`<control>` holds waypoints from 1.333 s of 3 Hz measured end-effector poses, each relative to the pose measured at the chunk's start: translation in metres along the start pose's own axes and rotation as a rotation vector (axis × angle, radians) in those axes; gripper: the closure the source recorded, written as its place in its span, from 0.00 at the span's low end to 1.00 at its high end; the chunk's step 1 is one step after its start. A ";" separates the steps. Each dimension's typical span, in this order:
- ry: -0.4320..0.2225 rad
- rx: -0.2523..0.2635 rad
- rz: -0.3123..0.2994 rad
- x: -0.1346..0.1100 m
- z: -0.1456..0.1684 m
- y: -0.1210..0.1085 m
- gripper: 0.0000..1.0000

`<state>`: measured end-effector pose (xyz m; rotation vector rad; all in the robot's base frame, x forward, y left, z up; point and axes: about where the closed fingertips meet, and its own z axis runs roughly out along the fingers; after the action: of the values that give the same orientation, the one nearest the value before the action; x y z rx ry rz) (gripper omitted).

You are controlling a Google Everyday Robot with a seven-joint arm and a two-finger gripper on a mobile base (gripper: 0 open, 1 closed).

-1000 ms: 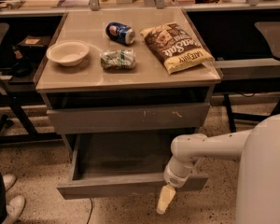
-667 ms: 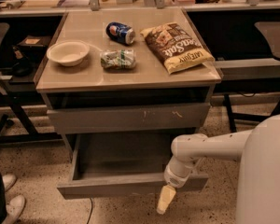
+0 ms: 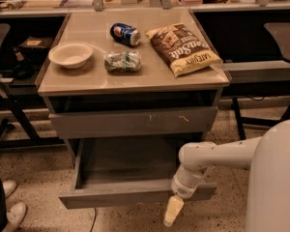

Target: Open middle drawer

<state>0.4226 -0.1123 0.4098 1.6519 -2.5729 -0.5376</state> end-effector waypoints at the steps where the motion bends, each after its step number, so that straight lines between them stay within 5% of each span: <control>1: -0.017 0.021 0.104 0.039 -0.017 0.025 0.00; 4: 0.004 -0.004 0.154 0.071 -0.018 0.052 0.00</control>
Offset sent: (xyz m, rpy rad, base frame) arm -0.2236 -0.1182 0.0417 -0.1388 0.1692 -0.2593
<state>0.3498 -0.1609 0.4317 1.4361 -2.6642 -0.5284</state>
